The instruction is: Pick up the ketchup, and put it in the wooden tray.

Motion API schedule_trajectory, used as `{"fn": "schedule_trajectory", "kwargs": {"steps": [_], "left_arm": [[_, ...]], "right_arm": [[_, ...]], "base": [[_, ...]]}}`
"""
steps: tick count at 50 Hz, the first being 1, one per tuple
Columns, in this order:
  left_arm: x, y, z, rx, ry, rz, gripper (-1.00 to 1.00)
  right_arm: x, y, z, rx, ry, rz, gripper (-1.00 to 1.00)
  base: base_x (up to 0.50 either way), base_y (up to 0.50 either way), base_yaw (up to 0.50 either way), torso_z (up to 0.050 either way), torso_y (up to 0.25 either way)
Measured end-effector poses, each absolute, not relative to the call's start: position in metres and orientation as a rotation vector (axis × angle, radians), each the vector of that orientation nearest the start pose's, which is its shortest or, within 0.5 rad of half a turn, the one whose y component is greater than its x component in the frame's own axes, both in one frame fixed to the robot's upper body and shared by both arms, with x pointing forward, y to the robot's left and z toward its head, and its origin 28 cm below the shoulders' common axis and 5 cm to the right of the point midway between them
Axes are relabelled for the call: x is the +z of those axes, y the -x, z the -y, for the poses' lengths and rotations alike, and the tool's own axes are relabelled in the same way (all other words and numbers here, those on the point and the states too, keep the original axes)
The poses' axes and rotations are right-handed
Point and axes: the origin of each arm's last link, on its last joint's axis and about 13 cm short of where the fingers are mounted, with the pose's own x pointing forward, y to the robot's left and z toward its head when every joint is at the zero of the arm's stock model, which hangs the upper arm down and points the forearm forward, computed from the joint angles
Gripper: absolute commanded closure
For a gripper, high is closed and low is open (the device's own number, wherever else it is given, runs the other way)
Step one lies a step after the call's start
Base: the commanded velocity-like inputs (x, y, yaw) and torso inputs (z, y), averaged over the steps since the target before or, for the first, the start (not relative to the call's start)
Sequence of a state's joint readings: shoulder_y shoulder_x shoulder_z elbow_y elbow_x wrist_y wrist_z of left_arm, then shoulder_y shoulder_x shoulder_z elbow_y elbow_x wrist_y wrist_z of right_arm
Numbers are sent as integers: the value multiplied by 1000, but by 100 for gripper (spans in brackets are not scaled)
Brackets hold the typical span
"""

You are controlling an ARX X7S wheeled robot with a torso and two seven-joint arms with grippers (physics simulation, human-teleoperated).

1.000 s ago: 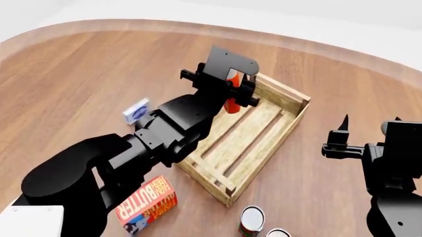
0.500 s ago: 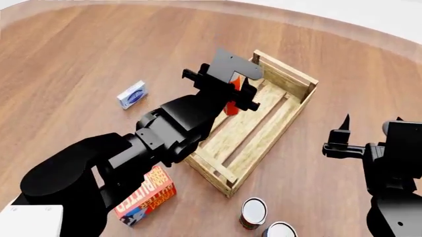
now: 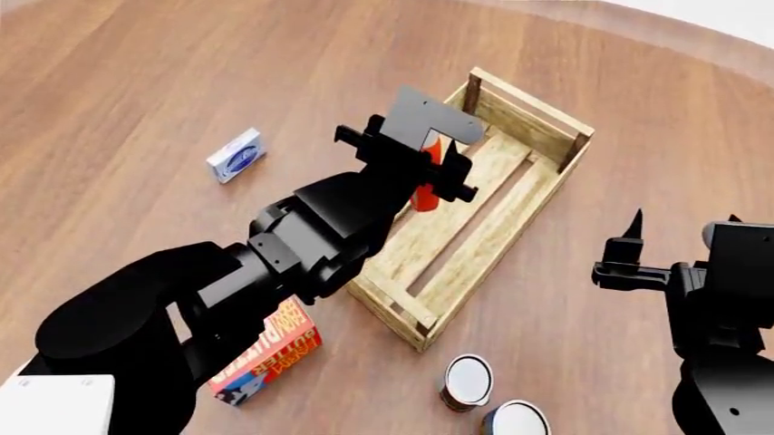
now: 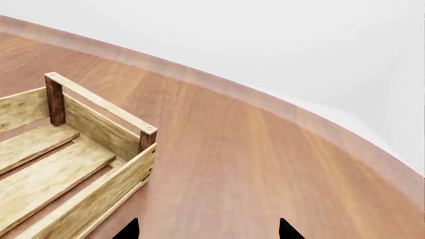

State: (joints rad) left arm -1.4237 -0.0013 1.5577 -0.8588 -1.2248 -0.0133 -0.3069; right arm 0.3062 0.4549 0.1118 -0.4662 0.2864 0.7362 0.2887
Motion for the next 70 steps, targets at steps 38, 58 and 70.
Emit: {"fn": "schedule_trajectory", "kwargs": {"steps": [38,58,70], "left_arm": [[182,-392,-85,-418,-289,-21,100],[175,-391,-85,-416,-293,-33,100],[173,-390,-86,-416,-298,-39,-100]], "right_arm": [[156,-242,195,-352,181,63,-100],[156,-241,195,-362,179,55,-100],[156,-241,195,-364,179,51,-100]], "base": [[0,0,0,0,0],[0,0,0,0,0],[0,0,0,0,0]]}}
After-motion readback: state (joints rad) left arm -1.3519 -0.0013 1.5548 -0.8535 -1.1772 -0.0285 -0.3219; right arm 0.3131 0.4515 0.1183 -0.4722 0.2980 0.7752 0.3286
